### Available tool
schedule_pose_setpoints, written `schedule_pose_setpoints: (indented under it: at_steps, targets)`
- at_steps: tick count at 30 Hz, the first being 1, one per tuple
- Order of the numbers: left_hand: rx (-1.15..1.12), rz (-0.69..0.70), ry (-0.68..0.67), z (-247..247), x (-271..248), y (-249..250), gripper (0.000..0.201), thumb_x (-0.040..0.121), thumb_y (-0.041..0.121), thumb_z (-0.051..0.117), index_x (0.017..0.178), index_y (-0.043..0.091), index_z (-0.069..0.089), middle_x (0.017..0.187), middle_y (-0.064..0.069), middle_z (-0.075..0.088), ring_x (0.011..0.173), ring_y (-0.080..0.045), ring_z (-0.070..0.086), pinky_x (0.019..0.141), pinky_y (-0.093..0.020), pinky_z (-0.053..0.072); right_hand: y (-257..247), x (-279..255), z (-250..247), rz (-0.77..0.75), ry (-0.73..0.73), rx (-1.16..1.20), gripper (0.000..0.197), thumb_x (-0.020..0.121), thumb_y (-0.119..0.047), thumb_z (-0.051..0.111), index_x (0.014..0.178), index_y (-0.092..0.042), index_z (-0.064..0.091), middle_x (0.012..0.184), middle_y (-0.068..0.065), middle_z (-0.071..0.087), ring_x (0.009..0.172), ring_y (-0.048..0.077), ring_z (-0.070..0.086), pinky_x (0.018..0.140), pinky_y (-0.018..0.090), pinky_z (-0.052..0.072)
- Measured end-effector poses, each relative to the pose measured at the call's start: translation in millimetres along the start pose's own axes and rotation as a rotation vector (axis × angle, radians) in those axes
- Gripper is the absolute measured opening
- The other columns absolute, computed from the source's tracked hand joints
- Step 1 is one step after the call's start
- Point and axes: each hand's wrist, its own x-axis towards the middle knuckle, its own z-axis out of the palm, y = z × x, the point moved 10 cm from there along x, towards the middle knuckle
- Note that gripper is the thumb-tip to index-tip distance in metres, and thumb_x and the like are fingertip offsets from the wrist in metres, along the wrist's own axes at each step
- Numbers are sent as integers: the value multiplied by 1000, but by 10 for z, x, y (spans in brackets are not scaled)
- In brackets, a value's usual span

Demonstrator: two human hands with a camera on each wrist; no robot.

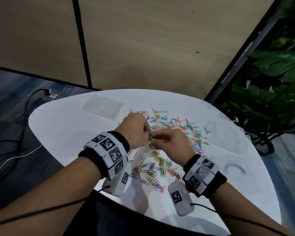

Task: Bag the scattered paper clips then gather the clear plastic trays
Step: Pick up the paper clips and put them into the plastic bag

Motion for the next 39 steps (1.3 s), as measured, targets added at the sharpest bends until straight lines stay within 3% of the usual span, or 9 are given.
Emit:
schedule_pose_setpoints:
  at_steps: [4, 6, 10, 15, 18, 21, 26, 34, 39]
  targets:
    - [-7, 15, -57, 112, -43, 55, 29, 88, 2, 52, 78, 8, 78, 74, -10, 76, 59, -15, 75, 57, -24, 59, -248, -99, 103, -215, -61, -525, 21, 87, -12, 64, 103, -18, 77, 90, -3, 77, 72, 4, 69, 77, 26, 57]
    - [-12, 9, -55, 128, -35, 65, 28, 89, 3, 52, 81, 9, 78, 73, -7, 74, 59, -15, 75, 56, -24, 58, -268, -141, 105, -205, -136, -515, 25, 91, -10, 60, 108, -18, 75, 99, -5, 76, 76, -1, 68, 77, 16, 54]
    - [-11, 5, -30, 113, 35, 111, 25, 90, 1, 54, 88, 5, 78, 78, -3, 73, 63, -16, 75, 68, -29, 62, 10, -172, -522, 13, 43, -65, 18, 90, -1, 62, 103, -6, 73, 85, 10, 76, 75, 23, 72, 68, 34, 62]
    - [9, -10, -30, 139, 65, 156, 23, 89, 1, 57, 92, 6, 79, 75, -3, 71, 68, -18, 73, 68, -26, 58, 1383, -623, -1402, 473, -16, -813, 78, 69, -31, 86, 135, -15, 47, 110, 8, 67, 96, 23, 66, 89, 34, 53]
    - [21, -14, -41, 148, 48, 158, 23, 89, 1, 58, 96, 5, 79, 65, 4, 64, 69, -18, 72, 73, -28, 61, 1977, -1003, -1474, 608, -102, -860, 104, 53, -41, 93, 139, -15, 40, 120, 12, 56, 99, 23, 63, 84, 29, 52]
    - [28, -24, -40, 127, 41, 121, 23, 89, 2, 57, 98, 7, 78, 67, 5, 63, 67, -16, 74, 68, -26, 59, 2045, -1072, -1310, 523, -15, -753, 87, 55, -33, 92, 129, -15, 50, 101, 4, 55, 77, 12, 59, 62, 14, 43]
    - [32, -30, -28, 56, 11, 23, 24, 92, 4, 55, 98, 7, 78, 88, -5, 75, 63, -18, 75, 71, -31, 62, 1815, -821, -807, 364, 75, -629, 59, 67, -21, 83, 121, -16, 60, 86, -1, 62, 78, 16, 61, 72, 21, 48]
    - [85, -14, -28, -62, -44, -141, 23, 92, 4, 55, 94, 5, 78, 79, -4, 71, 60, -18, 75, 72, -31, 62, 1405, -336, 28, 51, -181, -869, 72, 87, -17, 69, 148, -30, 34, 151, 9, 28, 126, 26, 47, 110, 37, 42]
    - [84, -16, -43, -91, -36, -183, 25, 92, 2, 54, 102, 4, 77, 84, -6, 69, 63, -20, 75, 75, -36, 63, 1209, -194, 309, -172, -189, -1012, 38, 95, -10, 54, 130, -23, 59, 126, 10, 56, 108, 30, 56, 92, 39, 52]
